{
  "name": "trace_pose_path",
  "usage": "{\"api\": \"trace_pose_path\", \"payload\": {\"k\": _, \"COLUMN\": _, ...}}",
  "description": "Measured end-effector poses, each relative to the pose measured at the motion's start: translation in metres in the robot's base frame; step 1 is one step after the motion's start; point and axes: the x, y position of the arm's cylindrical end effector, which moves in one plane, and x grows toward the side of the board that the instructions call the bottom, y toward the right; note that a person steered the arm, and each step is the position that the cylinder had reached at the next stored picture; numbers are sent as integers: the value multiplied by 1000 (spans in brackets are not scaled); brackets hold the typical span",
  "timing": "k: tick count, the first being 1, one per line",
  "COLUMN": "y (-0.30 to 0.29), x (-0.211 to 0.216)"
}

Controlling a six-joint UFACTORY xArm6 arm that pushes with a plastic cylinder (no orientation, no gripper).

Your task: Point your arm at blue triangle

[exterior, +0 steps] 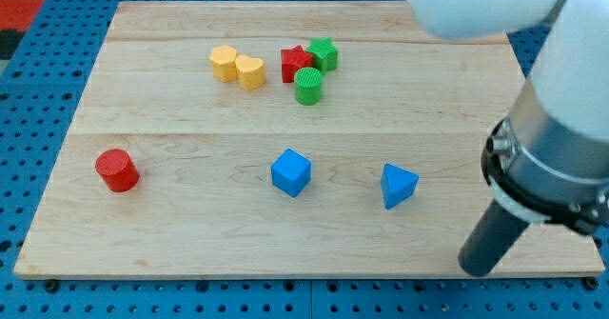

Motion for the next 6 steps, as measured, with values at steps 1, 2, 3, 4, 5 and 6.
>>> {"api": "trace_pose_path", "payload": {"k": 1, "y": -5, "x": 0}}
{"api": "trace_pose_path", "payload": {"k": 2, "y": -5, "x": -3}}
{"api": "trace_pose_path", "payload": {"k": 3, "y": -6, "x": -11}}
{"api": "trace_pose_path", "payload": {"k": 4, "y": -17, "x": -15}}
{"api": "trace_pose_path", "payload": {"k": 5, "y": -23, "x": -33}}
{"api": "trace_pose_path", "payload": {"k": 6, "y": -23, "x": -63}}
